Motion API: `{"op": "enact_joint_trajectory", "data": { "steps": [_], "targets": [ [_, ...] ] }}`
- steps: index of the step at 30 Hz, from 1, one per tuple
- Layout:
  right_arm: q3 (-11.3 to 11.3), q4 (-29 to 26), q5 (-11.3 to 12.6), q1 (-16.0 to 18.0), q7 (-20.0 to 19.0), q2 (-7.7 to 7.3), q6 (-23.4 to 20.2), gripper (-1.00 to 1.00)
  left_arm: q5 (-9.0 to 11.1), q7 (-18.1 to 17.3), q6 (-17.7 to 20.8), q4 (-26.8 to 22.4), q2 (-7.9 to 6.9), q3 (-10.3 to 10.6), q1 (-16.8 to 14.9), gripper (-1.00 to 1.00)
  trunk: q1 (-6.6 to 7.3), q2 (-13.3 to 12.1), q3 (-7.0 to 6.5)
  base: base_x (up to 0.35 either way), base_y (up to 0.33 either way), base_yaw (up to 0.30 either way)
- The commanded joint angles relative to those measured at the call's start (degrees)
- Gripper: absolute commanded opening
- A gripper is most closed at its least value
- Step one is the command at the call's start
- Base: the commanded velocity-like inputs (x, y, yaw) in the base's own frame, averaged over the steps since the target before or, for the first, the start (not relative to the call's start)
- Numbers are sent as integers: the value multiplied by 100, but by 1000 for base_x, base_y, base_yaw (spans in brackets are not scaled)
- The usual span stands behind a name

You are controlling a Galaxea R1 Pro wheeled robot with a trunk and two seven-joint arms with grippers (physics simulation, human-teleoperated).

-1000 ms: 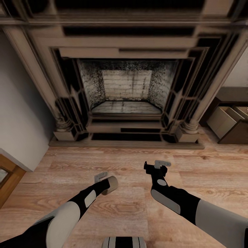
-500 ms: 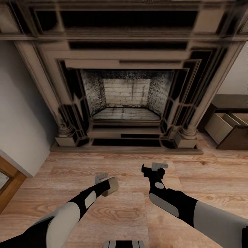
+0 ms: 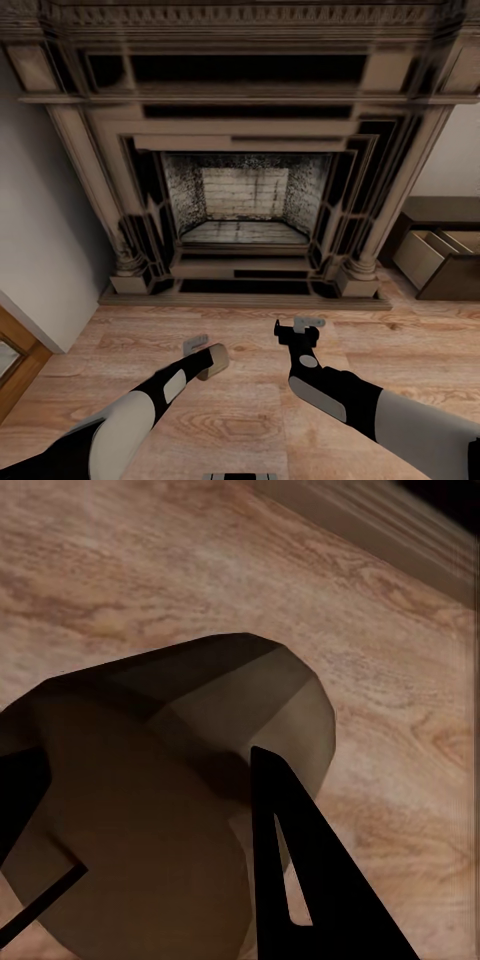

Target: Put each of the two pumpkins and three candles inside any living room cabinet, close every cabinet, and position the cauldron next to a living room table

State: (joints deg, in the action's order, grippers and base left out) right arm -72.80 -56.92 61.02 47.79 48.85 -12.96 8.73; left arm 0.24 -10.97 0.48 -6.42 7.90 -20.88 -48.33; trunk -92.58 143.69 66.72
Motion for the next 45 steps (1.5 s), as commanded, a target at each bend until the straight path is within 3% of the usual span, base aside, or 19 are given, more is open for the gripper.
{"op": "enact_joint_trajectory", "data": {
  "steps": [1,34,39,41,45],
  "targets": [
    [-39,5,59,11,15,-4,59,100,-6,-19,5,0,1,-25,-1,-100,3,0,-18,0,0,0],
    [-35,29,93,11,25,37,44,100,-15,-28,13,69,1,-15,-1,-100,88,-44,-749,0,0,0],
    [-73,42,369,5,28,17,42,100,-105,-28,20,70,7,-13,-1,-100,178,-205,-843,0,0,0],
    [-83,87,607,-70,19,6,45,100,-300,-23,27,71,12,-12,-1,-100,222,-285,-879,0,0,0],
    [-89,157,876,-245,2,12,45,100,-471,-13,30,72,15,-12,-1,-100,310,-445,-951,0,0,0]
  ]
}}
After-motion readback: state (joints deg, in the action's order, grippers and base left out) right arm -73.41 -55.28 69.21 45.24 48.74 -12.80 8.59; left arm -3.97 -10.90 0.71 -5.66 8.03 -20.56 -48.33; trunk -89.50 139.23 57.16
